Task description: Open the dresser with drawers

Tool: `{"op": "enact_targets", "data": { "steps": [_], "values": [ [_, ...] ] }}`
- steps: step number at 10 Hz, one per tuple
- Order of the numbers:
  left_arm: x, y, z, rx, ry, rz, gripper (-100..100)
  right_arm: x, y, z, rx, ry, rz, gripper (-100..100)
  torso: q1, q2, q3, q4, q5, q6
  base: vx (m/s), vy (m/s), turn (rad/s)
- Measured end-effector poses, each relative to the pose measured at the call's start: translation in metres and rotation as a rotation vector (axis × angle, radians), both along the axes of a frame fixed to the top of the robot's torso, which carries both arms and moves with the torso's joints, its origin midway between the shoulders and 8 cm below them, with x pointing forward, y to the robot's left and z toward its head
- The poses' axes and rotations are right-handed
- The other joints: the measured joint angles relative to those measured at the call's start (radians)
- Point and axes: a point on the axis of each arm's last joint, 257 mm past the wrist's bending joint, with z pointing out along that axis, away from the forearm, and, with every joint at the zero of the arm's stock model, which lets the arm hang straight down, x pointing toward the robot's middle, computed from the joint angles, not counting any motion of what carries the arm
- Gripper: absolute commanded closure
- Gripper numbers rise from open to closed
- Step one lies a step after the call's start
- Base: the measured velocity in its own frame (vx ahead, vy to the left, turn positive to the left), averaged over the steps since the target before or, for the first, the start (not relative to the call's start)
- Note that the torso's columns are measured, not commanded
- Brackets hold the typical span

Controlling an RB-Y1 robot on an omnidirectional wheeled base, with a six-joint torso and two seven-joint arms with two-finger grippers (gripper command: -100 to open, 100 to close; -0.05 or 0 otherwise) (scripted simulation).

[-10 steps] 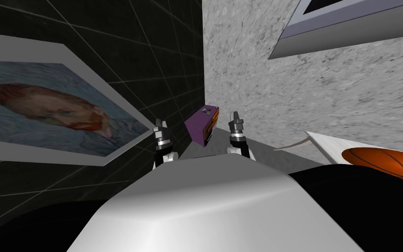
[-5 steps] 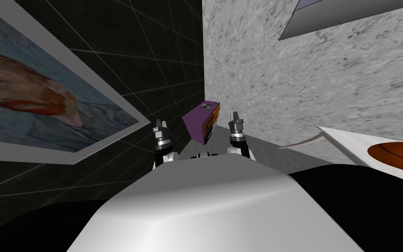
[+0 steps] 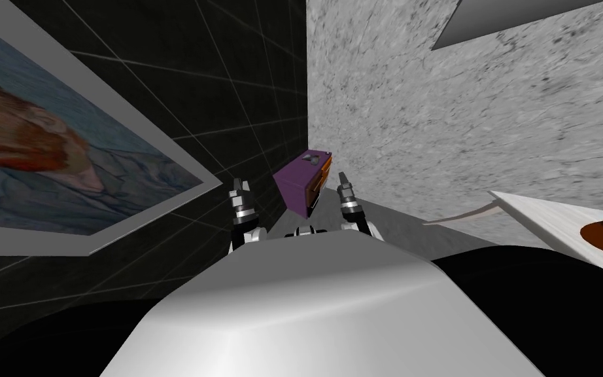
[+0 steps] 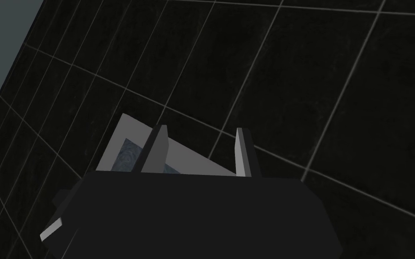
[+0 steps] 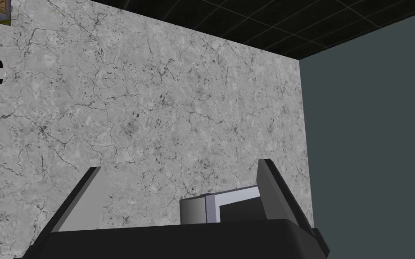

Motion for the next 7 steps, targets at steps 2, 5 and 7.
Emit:
{"op": "enact_targets", "data": {
  "steps": [2, 5, 7],
  "values": [
    [0.000, 0.000, 0.000, 0.000, 0.000, 0.000, 0, 0.010, 0.006, -0.025, -0.073, 0.074, -0.003, -100, 0.000, 0.000, -0.001, 0.000, 0.000, 0.000, 0.072, 0.031, 0.014],
    [0.000, 0.000, 0.000, 0.000, 0.000, 0.000, 0, 0.019, 0.009, -0.065, -0.173, 0.184, -0.013, -100, 0.001, -0.002, -0.001, 0.000, 0.000, 0.000, 0.071, 0.028, 0.017],
    [0.000, 0.000, 0.000, 0.000, 0.000, 0.000, 0, 0.022, 0.014, -0.088, -0.234, 0.254, -0.020, -100, 0.002, -0.002, -0.001, 0.000, 0.000, 0.000, 0.095, 0.053, 0.034]
  ]
}}
